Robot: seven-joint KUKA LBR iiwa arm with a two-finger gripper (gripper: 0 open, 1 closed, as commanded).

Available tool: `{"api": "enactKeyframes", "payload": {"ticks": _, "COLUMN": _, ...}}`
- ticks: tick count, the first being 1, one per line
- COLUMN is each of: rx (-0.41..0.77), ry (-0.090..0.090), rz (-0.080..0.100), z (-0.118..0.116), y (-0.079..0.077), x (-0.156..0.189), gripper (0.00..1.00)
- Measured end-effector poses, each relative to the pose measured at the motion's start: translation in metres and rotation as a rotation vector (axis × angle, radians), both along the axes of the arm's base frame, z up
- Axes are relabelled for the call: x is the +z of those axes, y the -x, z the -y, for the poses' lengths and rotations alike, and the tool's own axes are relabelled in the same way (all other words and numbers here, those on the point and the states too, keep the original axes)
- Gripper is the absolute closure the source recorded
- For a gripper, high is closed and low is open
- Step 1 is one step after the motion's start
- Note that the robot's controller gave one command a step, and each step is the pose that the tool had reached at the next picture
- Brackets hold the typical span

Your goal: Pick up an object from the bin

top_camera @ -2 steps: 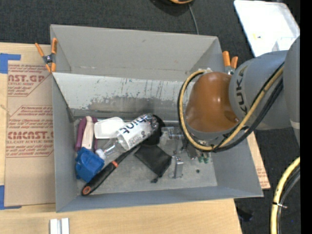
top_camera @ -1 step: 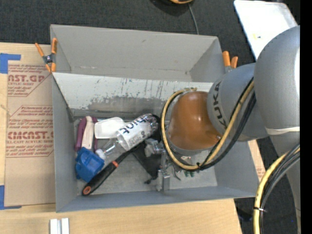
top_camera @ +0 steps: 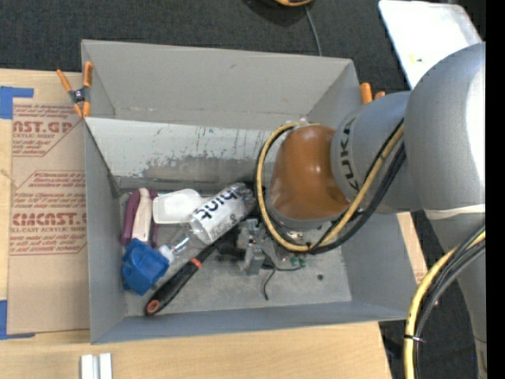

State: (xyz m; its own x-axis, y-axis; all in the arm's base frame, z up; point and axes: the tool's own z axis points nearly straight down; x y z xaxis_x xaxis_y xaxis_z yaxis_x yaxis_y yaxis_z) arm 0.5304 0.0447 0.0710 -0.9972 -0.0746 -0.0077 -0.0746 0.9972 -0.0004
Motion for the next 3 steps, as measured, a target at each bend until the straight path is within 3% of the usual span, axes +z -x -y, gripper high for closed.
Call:
{"api": "enactKeyframes", "payload": {"ticks": 2, "rx": -0.016, "ry": -0.001, "rz": 0.0, "z": 0.0001, "y": 0.0, "x": -0.0001, "gripper": 1.0}}
{"api": "enactKeyframes", "payload": {"ticks": 3, "rx": -0.028, "ry": -0.002, "rz": 0.0, "z": 0.0046, "y": -0.0079, "x": -0.0005, "gripper": 1.0}}
